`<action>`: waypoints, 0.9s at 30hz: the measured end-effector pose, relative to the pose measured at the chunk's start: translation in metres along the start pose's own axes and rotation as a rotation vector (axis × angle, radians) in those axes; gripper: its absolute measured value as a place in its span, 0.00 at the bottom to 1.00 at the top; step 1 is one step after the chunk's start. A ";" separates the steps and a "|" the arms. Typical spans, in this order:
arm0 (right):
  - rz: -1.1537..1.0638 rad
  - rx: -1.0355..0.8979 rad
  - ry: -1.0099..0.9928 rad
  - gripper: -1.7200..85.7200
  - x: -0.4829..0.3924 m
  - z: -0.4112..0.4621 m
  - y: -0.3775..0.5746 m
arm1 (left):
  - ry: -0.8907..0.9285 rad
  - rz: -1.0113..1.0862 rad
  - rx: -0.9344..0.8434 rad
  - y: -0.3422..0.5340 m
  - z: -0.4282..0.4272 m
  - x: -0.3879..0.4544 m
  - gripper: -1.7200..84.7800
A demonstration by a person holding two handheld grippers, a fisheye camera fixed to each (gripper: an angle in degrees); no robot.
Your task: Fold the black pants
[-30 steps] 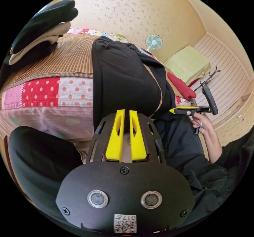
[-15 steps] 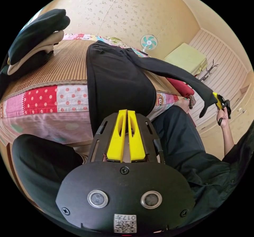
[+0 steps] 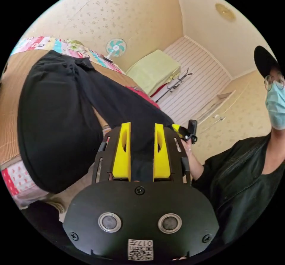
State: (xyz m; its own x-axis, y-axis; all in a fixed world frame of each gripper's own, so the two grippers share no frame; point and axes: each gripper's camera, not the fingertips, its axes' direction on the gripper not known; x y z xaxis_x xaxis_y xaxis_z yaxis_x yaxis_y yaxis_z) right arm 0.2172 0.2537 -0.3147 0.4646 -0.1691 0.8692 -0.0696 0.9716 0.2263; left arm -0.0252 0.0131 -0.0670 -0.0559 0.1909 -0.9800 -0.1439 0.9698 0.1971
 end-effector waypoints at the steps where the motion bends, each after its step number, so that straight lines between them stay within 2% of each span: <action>1: -0.003 -0.060 -0.010 0.04 0.000 0.029 0.003 | 0.019 -0.034 -0.037 -0.008 0.012 -0.009 0.19; 5: -0.059 -0.166 0.031 0.05 0.000 0.079 0.017 | 0.014 -0.127 -0.170 -0.015 0.041 -0.033 0.18; 9: -0.098 -0.289 0.024 0.05 0.019 0.091 0.027 | -0.032 -0.083 -0.144 -0.002 0.039 -0.033 0.06; 12: -0.127 -0.371 -0.062 0.06 0.048 0.078 0.016 | -0.069 -0.051 -0.139 0.001 0.035 -0.032 0.03; 18: -0.061 -0.283 0.146 0.11 0.128 0.058 -0.078 | -0.077 -0.032 -0.135 0.010 0.024 -0.042 0.01; 20: -0.035 -0.246 0.172 0.13 0.157 0.074 -0.116 | -0.081 -0.027 -0.121 0.017 0.022 -0.046 0.01; 25: 0.251 -0.114 0.147 0.15 0.311 0.160 -0.224 | -0.006 -0.009 -0.097 0.028 0.019 -0.065 0.01; 27: 0.335 -0.126 0.239 0.15 0.369 0.194 -0.253 | 0.026 -0.007 -0.110 0.026 0.016 -0.071 0.01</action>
State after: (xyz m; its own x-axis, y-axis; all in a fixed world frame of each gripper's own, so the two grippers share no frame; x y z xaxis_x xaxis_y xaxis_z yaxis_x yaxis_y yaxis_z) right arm 0.2350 -0.0867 0.0339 0.6269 0.1882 0.7561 -0.1501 0.9814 -0.1198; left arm -0.0087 0.0273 0.0076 -0.0801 0.1791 -0.9806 -0.2517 0.9482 0.1938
